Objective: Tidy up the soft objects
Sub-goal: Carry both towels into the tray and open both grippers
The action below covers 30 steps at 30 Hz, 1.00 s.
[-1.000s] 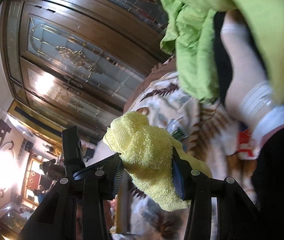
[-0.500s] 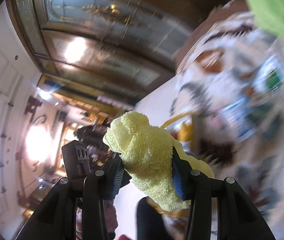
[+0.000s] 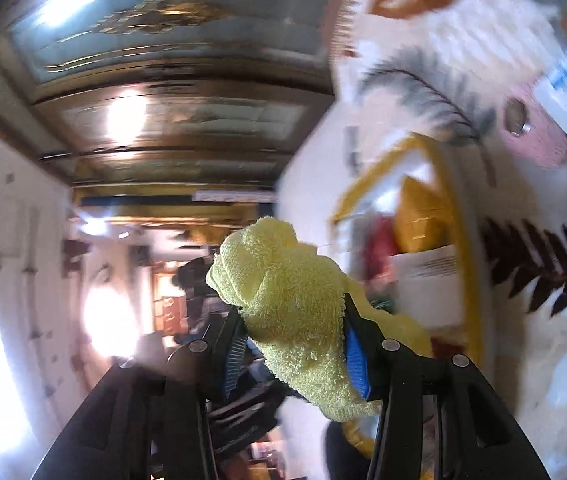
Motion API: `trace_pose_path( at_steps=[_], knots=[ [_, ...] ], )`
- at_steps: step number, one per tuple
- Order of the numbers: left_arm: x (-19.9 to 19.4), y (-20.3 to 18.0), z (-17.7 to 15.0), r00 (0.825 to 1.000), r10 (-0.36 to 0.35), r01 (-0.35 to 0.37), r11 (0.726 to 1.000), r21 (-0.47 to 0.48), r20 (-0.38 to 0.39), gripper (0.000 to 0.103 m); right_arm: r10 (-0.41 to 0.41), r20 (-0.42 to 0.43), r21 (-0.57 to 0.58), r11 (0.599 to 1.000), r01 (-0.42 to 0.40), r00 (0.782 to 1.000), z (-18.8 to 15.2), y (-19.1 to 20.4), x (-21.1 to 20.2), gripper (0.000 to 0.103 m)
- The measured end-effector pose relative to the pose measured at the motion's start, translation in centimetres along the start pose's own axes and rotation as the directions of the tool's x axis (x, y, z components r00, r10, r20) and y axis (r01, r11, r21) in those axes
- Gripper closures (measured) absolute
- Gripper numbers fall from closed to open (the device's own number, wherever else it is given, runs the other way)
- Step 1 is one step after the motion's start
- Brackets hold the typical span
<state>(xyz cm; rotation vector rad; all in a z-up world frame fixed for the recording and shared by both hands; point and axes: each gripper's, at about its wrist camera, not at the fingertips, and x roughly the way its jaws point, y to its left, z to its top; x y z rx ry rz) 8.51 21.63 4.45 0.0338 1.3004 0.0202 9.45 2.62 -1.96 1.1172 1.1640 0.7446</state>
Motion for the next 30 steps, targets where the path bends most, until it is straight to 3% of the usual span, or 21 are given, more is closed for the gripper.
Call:
trace_pose_path(
  at_steps=[3, 6, 8, 11, 20, 26, 30],
  knots=[
    [1.8, -0.2, 1.0, 0.999, -0.043, 0.043, 0.999, 0.001, -0.017, 0.065, -0.121, 0.001, -0.042, 0.992, 0.121, 0.993, 0.3, -0.9, 1.8, 0.055],
    [3.1, -0.8, 1.9, 0.998, -0.057, 0.058, 0.998, 0.016, -0.026, 0.064, -0.242, 0.008, -0.109, 0.964, 0.241, 0.97, 0.5, -1.2, 2.7, 0.047],
    [4.0, -1.1, 2.5, 0.997, -0.074, 0.075, 0.997, 0.028, -0.022, 0.062, -0.265, 0.0, -0.138, 0.955, 0.262, 0.964, 0.5, -1.1, 2.8, 0.046],
    [4.3, -1.4, 2.9, 0.996, -0.092, 0.092, 0.995, 0.041, 0.005, 0.062, -0.306, 0.039, -0.18, 0.934, 0.308, 0.951, 0.4, -0.3, 1.6, 0.035],
    [2.2, -2.1, 2.6, 0.994, -0.104, 0.101, 0.992, 0.07, 0.04, 0.059, -0.284, 0.115, -0.243, 0.921, 0.304, 0.952, 0.6, 2.0, -3.6, 0.031],
    [0.9, -1.9, 2.0, 0.995, -0.066, 0.063, 0.996, 0.056, 0.07, 0.029, -0.274, 0.13, -0.229, 0.927, 0.298, 0.953, 0.1, 1.3, -7.2, 0.029],
    [0.4, -1.5, 1.7, 0.995, -0.038, 0.036, 0.999, 0.016, 0.092, 0.028, -0.273, 0.133, -0.229, 0.927, 0.298, 0.953, -0.2, 1.1, -8.6, 0.028]
  ],
)
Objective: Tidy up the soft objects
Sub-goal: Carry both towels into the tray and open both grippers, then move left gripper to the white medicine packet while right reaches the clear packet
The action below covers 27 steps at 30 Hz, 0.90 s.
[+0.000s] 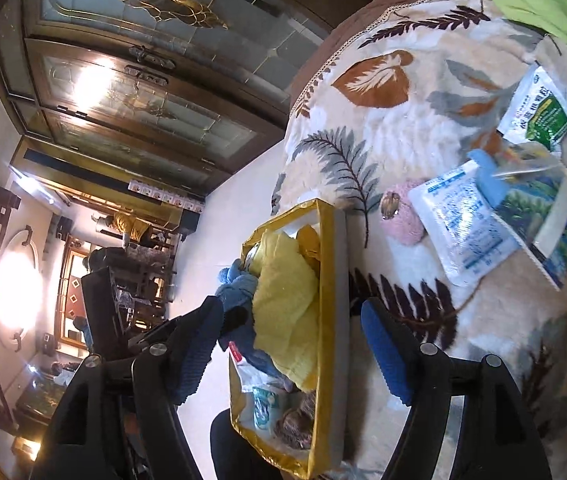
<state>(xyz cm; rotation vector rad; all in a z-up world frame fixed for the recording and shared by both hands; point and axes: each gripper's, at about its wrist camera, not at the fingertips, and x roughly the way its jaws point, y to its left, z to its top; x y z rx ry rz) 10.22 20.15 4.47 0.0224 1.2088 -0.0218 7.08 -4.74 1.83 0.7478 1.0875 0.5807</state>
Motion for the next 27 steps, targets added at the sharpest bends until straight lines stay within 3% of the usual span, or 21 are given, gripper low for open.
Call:
trace_pose_path(
  at_steps=[8, 12, 16, 27],
  knots=[
    [-2.6, -2.7, -2.2, 0.991, 0.065, -0.062, 0.998, -0.032, 0.119, 0.028, -0.01, 0.026, -0.011, 1.0, 0.01, 1.0, -0.8, -0.9, -3.3, 0.028],
    [-3.3, -4.9, -3.0, 0.987, 0.026, -0.019, 0.999, -0.04, 0.158, 0.028, -0.052, 0.054, -0.062, 0.997, 0.055, 0.997, -1.2, -0.8, -4.7, 0.026],
    [-3.4, -7.4, -3.7, 0.978, 0.032, -0.026, 0.999, -0.03, 0.207, 0.028, -0.1, 0.083, -0.108, 0.988, 0.109, 0.992, -1.6, -0.8, -6.0, 0.025],
    [-2.2, -11.7, -4.8, 0.974, 0.034, -0.034, 0.999, -0.001, 0.223, 0.028, -0.177, 0.122, -0.141, 0.971, 0.194, 0.976, -2.5, -2.9, -8.6, 0.025]
  ],
)
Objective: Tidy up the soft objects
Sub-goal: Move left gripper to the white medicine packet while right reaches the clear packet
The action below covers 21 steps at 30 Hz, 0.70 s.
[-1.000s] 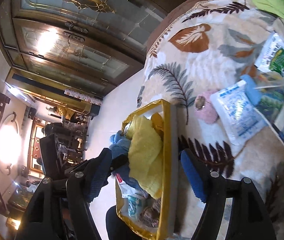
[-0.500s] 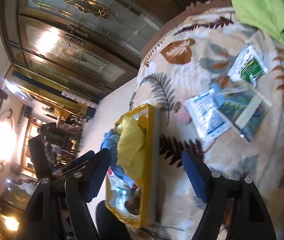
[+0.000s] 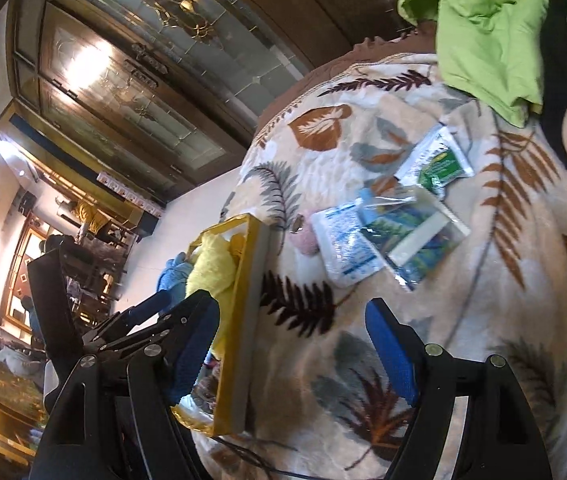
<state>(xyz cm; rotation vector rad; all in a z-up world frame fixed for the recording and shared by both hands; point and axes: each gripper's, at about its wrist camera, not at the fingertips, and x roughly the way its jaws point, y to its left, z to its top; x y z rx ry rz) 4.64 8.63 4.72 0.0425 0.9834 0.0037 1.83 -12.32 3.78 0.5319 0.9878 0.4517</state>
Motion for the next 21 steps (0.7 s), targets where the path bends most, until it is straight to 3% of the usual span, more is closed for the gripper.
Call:
trace_pose_path(
  at_steps=[11, 21],
  knots=[
    [1.0, -2.3, -0.4, 1.0, -0.007, 0.008, 1.0, 0.017, -0.02, 0.028, -0.025, 0.002, 0.057, 0.998, 0.025, 1.0, 0.0, -3.2, -1.0, 0.025],
    [2.3, -2.3, -0.7, 0.996, -0.044, 0.041, 0.999, -0.032, -0.081, 0.028, -0.046, 0.015, 0.128, 0.991, 0.044, 0.999, -0.1, -5.9, -1.9, 0.025]
  ],
)
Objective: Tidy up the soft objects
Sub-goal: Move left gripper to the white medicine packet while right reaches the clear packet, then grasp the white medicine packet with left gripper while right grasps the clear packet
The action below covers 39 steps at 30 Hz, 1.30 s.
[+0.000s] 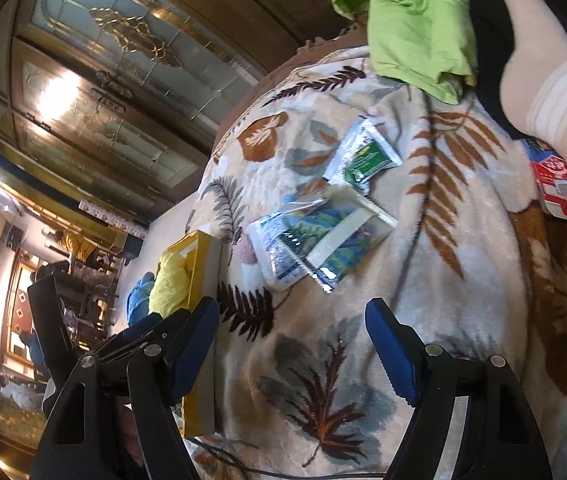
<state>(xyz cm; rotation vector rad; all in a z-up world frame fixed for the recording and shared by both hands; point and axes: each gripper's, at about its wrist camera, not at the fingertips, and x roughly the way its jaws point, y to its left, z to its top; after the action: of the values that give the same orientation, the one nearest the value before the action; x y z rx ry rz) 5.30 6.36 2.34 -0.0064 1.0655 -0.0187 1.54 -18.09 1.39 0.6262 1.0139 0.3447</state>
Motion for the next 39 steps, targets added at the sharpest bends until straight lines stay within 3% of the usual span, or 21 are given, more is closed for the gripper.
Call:
trace_pose_path(
  at_steps=[5, 10, 18, 27, 36, 39],
  knots=[
    [0.8, -0.4, -0.3, 0.999, -0.026, 0.025, 1.0, -0.013, -0.033, 0.028, -0.004, -0.003, 0.031, 1.0, 0.005, 1.0, 0.1, -1.1, 0.1, 0.024],
    [1.8, -0.9, 0.1, 0.997, -0.051, 0.048, 0.998, -0.045, -0.066, 0.028, 0.066, -0.011, 0.139, 0.988, -0.064, 0.998, 0.7, -2.9, 0.8, 0.024],
    [4.2, -1.6, 2.3, 0.987, -0.109, 0.086, 0.98, -0.18, -0.119, 0.028, 0.216, -0.002, 0.343, 0.917, -0.202, 0.976, 1.6, -5.7, 3.7, 0.024],
    [7.9, -2.5, 4.1, 0.972, -0.147, 0.084, 0.946, -0.315, -0.184, 0.028, 0.303, 0.023, 0.507, 0.817, -0.273, 0.953, 1.2, -8.5, 7.0, 0.021],
    [10.8, -3.1, 5.0, 0.95, -0.228, 0.133, 0.914, -0.383, -0.215, 0.028, 0.352, 0.046, 0.551, 0.772, -0.318, 0.935, 1.6, -9.5, 9.1, 0.02],
    [11.0, -3.4, 5.5, 0.95, -0.233, 0.141, 0.913, -0.383, -0.207, 0.028, 0.36, 0.06, 0.552, 0.765, -0.332, 0.931, 1.8, -9.8, 9.3, 0.02]
  ],
)
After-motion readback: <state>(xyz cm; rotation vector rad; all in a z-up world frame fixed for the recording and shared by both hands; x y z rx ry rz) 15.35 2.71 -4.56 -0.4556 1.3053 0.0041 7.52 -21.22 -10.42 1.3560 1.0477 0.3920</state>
